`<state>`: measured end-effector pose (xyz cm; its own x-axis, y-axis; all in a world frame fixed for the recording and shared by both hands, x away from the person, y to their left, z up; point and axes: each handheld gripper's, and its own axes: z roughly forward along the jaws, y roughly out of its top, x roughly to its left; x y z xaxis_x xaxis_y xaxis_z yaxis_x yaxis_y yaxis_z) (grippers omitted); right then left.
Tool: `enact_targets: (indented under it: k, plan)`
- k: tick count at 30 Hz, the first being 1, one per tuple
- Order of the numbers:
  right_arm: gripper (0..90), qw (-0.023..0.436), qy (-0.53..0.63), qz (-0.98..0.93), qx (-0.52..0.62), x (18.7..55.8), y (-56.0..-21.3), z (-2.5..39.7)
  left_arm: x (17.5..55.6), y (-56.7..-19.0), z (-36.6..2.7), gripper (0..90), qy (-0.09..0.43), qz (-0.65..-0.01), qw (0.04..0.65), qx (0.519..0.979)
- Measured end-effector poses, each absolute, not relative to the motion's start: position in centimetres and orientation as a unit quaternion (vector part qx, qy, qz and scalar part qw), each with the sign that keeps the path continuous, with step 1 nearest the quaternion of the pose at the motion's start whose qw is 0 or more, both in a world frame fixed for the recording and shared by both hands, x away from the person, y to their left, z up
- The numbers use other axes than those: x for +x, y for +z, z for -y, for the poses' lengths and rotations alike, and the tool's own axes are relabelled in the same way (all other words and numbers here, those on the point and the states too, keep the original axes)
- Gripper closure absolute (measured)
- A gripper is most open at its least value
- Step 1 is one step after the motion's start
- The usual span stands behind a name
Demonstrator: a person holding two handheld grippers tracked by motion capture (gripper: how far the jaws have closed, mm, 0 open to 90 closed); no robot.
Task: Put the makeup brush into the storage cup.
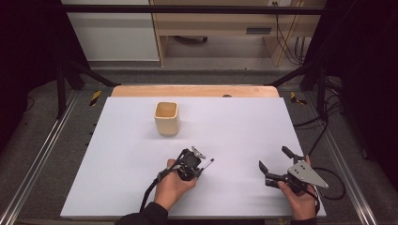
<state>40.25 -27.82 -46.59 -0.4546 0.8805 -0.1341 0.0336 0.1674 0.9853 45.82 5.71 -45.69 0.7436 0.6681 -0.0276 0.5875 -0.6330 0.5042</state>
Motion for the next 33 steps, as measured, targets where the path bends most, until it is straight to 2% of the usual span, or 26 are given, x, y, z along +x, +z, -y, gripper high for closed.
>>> enact_targets:
  k: [33]
  plan:
    - [3.3, 0.381, 0.543, -0.660, 0.353, 40.3, -46.7, 27.8, 46.3, -42.8, -9.3, 84.0, 0.127, -0.338, 0.327, 0.873]
